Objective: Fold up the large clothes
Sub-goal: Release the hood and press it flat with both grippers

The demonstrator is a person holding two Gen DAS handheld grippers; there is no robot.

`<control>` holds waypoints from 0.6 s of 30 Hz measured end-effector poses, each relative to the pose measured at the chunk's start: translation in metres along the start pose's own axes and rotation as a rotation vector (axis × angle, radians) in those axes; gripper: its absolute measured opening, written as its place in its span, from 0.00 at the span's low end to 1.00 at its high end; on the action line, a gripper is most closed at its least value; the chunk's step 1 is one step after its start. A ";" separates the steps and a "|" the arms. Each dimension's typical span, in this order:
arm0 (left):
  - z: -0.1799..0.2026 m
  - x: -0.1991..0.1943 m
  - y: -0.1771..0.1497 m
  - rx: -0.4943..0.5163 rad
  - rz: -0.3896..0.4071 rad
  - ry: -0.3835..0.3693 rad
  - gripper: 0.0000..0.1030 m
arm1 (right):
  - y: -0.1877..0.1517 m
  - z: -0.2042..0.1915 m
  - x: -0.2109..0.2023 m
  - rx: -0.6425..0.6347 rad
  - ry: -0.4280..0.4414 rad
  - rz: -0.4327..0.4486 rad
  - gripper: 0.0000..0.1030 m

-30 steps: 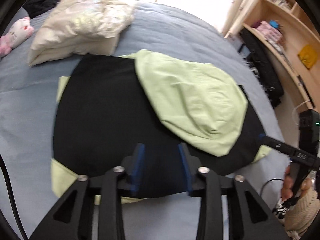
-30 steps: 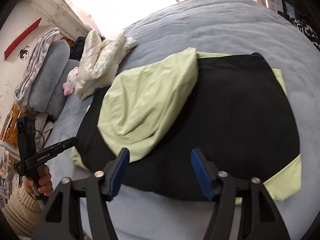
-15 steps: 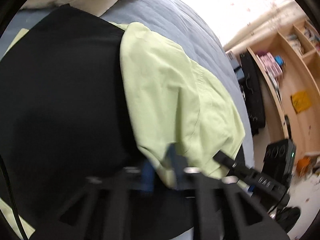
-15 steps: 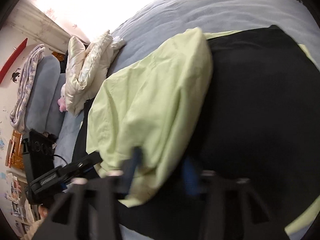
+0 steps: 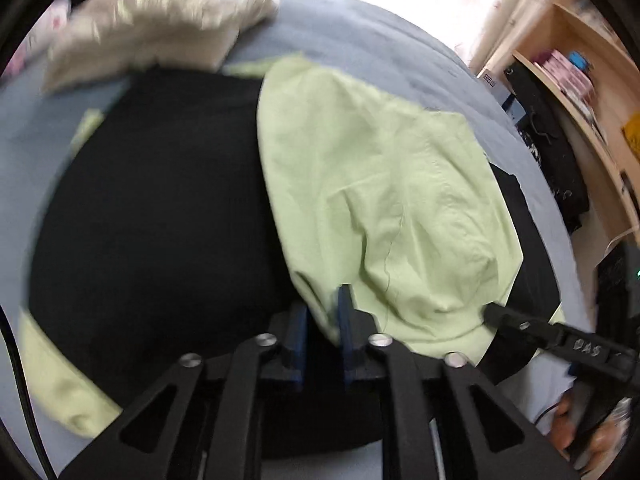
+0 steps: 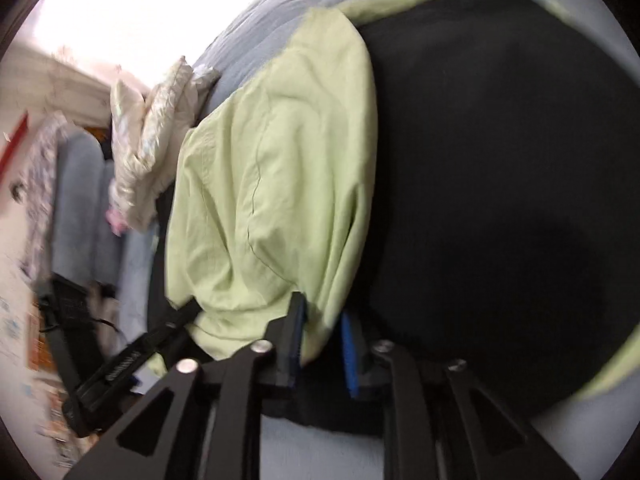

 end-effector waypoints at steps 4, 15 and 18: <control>0.003 -0.030 -0.005 0.025 0.105 0.115 0.24 | -0.008 -0.034 -0.039 -0.142 -0.245 0.151 0.25; 0.022 -0.007 0.044 0.027 0.148 0.033 0.17 | 0.030 -0.096 0.004 -0.334 -0.199 0.188 0.25; 0.023 0.022 0.054 0.018 0.115 0.052 0.16 | 0.042 -0.094 0.028 -0.336 -0.197 0.149 0.25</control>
Point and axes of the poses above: each gripper's, at about its wrist camera, not at the fingertips, and x roughly the way its jaws point, z to its right, y to its top, the point moved 1 cm from there along x, roughly the way its jaws point, and after that the axes turned 12 degrees about -z, right-handed, at the moved point
